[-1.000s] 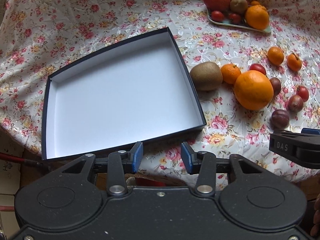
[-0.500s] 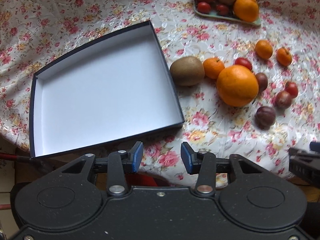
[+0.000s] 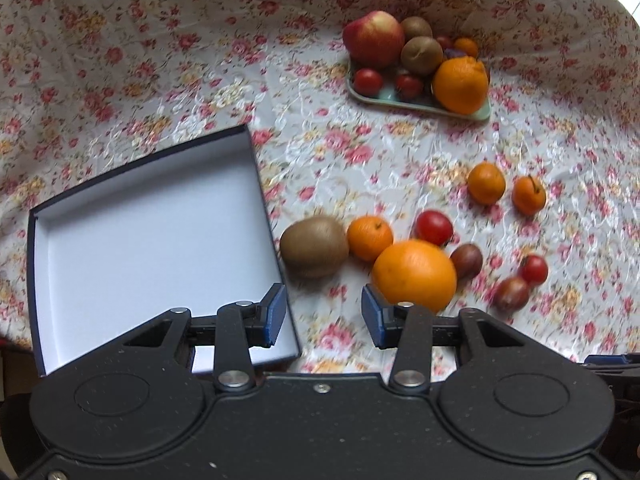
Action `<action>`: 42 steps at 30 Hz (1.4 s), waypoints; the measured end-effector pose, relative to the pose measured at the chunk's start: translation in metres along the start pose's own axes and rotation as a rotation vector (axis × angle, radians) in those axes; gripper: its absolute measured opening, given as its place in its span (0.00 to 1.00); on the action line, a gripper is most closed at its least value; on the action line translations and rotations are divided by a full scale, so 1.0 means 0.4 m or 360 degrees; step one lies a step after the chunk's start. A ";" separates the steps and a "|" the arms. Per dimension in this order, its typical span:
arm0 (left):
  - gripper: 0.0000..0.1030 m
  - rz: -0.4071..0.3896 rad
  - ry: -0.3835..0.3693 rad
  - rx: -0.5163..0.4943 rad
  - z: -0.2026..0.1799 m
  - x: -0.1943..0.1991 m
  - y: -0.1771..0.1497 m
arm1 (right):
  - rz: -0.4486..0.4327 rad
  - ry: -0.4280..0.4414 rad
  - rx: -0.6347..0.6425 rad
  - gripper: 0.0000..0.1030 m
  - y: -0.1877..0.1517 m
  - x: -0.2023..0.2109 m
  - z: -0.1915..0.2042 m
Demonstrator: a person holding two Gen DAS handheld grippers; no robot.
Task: Organize fruits
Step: 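Move the left tool to the brown kiwi while the right tool approaches a red tomato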
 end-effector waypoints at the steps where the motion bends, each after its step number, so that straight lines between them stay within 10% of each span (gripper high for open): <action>1: 0.51 0.0002 -0.0003 0.0005 -0.002 -0.006 0.013 | -0.0010 0.0019 -0.0011 0.45 0.016 0.006 0.002; 11: 0.51 0.0079 -0.0074 0.0018 -0.019 -0.090 0.085 | -0.0081 0.0045 -0.0086 0.45 0.176 0.056 0.039; 24: 0.50 0.0072 -0.0196 0.0200 0.022 -0.168 0.105 | -0.0142 -0.0063 -0.0092 0.45 0.183 -0.001 0.046; 32: 0.53 0.0086 0.0010 0.0054 0.029 -0.209 0.094 | -0.0211 0.0060 0.0023 0.46 0.196 0.036 0.098; 42: 0.57 0.0096 -0.0041 0.0022 0.038 -0.221 0.081 | -0.0120 0.0130 -0.0115 0.46 0.214 0.004 0.069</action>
Point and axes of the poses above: each gripper's, at about its wrist camera, not at the fingertips, and x roughly against the way its jaws point, z to its left, y to its top, the point moved 7 cm from there along -x, roughly the way its jaws point, and after that the axes turned 7 degrees about -x, right-handed, at the moved point
